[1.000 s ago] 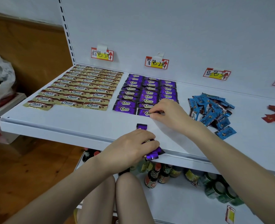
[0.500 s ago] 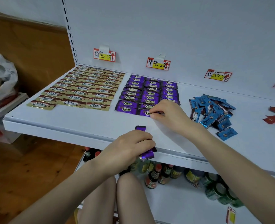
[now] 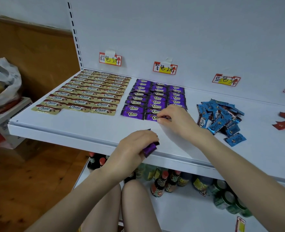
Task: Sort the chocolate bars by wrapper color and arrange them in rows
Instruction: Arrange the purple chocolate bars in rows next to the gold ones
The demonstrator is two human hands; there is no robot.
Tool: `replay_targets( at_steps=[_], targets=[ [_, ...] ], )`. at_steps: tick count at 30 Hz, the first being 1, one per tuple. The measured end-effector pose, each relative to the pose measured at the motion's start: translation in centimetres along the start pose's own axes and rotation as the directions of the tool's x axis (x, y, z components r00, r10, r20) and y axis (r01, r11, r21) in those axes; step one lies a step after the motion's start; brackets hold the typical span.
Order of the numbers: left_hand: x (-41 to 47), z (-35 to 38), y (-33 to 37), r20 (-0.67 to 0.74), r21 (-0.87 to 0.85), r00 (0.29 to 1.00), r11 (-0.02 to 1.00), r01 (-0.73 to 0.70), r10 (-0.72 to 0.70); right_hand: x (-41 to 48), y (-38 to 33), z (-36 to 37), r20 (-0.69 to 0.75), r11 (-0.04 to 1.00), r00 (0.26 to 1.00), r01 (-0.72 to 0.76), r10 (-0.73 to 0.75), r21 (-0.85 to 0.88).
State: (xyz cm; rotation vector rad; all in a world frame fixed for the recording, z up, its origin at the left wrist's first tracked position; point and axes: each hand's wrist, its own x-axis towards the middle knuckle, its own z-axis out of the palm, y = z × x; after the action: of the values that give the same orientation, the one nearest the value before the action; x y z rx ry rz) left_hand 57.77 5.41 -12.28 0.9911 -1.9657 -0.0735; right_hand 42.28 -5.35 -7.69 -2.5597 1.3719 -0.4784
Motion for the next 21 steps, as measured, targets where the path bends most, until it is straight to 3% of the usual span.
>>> replay_targets(
  at_steps=[2, 3, 5, 7, 8, 10, 13, 17, 19, 21],
  targets=[
    [0.4, -0.6, 1.2, -0.168, -0.144, 0.959, 0.968, 0.206, -0.229, -0.4, -0.3, -0.5, -0.06, 0.997, 0.998, -0.021, 0.025, 0.073],
    [0.7, -0.9, 1.8, -0.221, -0.275, 0.887, 0.899, 0.341, -0.405, -0.8, -0.7, -0.8, -0.111, 0.987, 0.992, -0.037, 0.055, 0.157],
    [1.5, -1.3, 2.6, -0.186, -0.619, 0.65, 0.601, 0.505, -0.737, -1.9, -1.8, -1.6, -0.16, 0.913, 0.978, -0.058, 0.133, 0.403],
    [2.0, -1.3, 2.8, -0.068, -0.857, 0.476, 0.296, 0.423, -0.877, -3.2, -3.2, -2.0, -0.077, 0.796, 0.985, -0.078, 0.155, 0.601],
    [2.2, -1.3, 2.9, -0.012, -0.915, 0.437, 0.186, 0.358, -0.9, -3.8, -3.8, -1.8, -0.019, 0.74, 0.988, -0.1, 0.151, 0.665],
    [2.5, -1.3, 3.5, 0.049, -0.962, 0.408, 0.066, 0.263, -0.912, -4.9, -4.9, -1.2, 0.044, 0.66, 0.99, -0.123, 0.136, 0.741],
    [2.7, -1.5, 4.2, 0.097, -0.978, 0.411, -0.009, 0.211, -0.906, -5.7, -5.3, -0.8, 0.042, 0.557, 0.983, -0.137, 0.179, 0.819],
    [2.5, -2.1, 4.1, 0.103, -0.983, 0.374, -0.036, 0.182, -0.922, -6.0, -4.9, -1.7, 0.041, 0.465, 0.97, -0.151, 0.238, 0.872],
    [2.2, -2.6, 3.9, 0.089, -0.984, 0.353, -0.026, 0.179, -0.932, -6.2, -4.5, -2.2, 0.063, 0.365, 0.968, -0.152, 0.243, 0.918],
    [2.0, -2.8, 3.8, 0.1, -0.974, 0.374, -0.014, 0.225, -0.922, -6.4, -4.4, -2.6, 0.105, 0.24, 0.969, -0.159, 0.223, 0.958]
  ],
)
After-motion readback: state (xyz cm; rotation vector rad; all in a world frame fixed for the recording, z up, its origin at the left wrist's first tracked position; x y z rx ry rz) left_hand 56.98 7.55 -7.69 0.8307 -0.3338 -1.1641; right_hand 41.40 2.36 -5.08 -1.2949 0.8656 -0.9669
